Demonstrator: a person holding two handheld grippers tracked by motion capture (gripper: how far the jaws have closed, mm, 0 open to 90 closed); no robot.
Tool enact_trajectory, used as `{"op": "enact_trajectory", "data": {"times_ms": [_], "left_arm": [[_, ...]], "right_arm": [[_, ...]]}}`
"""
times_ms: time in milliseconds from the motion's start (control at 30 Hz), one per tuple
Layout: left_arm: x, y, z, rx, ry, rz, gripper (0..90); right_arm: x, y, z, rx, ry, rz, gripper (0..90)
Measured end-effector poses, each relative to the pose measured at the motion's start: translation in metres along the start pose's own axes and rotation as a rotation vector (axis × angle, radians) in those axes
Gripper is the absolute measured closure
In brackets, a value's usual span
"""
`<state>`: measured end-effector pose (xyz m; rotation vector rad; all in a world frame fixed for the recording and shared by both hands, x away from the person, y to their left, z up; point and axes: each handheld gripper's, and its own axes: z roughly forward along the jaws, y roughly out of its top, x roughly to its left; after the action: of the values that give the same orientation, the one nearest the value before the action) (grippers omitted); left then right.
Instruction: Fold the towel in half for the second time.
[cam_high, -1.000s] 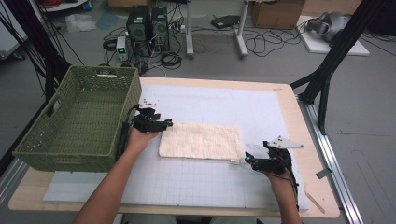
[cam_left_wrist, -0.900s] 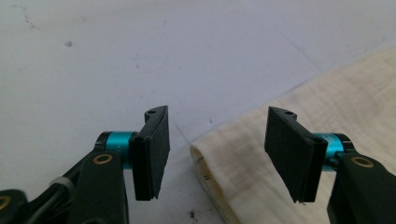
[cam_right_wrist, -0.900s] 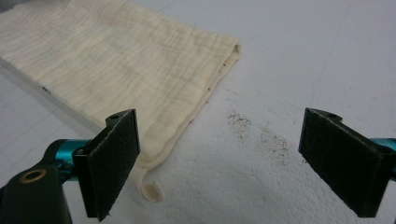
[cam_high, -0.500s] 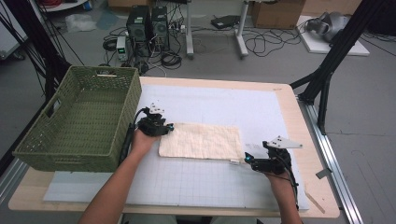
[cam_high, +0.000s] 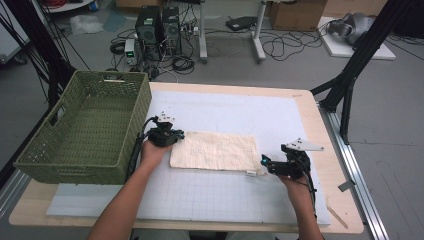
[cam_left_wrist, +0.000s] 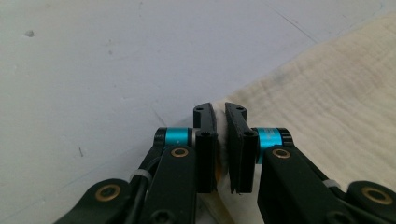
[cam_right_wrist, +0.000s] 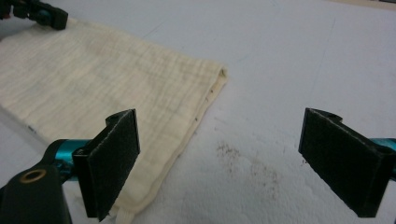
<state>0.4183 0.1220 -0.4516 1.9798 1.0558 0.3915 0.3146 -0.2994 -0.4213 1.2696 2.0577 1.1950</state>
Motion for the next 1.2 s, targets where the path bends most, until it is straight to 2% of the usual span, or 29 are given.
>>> {"op": "enact_trajectory", "data": {"times_ms": [233,333,400,500,600,667,767,867,1067,1100,1200], "left_arm": [[0.0,-0.001,0.0,-0.008,0.0,-0.01,82.7],[0.0,-0.001,-0.001,-0.007,-0.001,-0.011,82.8],[0.0,-0.001,-0.001,-0.006,-0.003,-0.01,82.8],[0.0,-0.002,-0.001,-0.012,-0.009,-0.024,82.8],[0.002,-0.002,-0.001,-0.011,-0.016,-0.031,82.8],[0.003,-0.002,-0.001,-0.015,-0.023,-0.043,82.7],[0.003,-0.002,-0.001,-0.014,-0.024,-0.049,82.7],[0.003,-0.002,-0.001,-0.016,-0.028,-0.053,82.7],[0.004,-0.002,-0.001,-0.016,-0.034,-0.06,82.8],[0.004,-0.003,-0.001,-0.018,-0.036,-0.062,82.8],[0.005,-0.003,-0.002,-0.014,-0.038,-0.063,82.8]], "right_arm": [[-0.007,0.022,0.031,0.081,0.018,-0.039,11.9],[-0.007,0.032,0.047,0.112,0.048,-0.059,13.3],[-0.006,0.037,0.057,0.123,0.064,-0.075,23.1],[-0.007,0.043,0.07,0.135,0.06,-0.08,30.9],[-0.009,0.05,0.082,0.164,0.064,-0.06,34.2],[-0.007,0.053,0.088,0.169,0.059,-0.082,38.6],[-0.008,0.054,0.098,0.212,0.074,-0.089,43.2],[-0.008,0.052,0.102,0.229,0.099,-0.094,49.0],[-0.008,0.048,0.108,0.278,0.103,-0.119,56.3],[-0.009,0.048,0.108,0.276,0.107,-0.122,58.6],[-0.011,0.048,0.108,0.275,0.13,-0.121,73.2]]}}
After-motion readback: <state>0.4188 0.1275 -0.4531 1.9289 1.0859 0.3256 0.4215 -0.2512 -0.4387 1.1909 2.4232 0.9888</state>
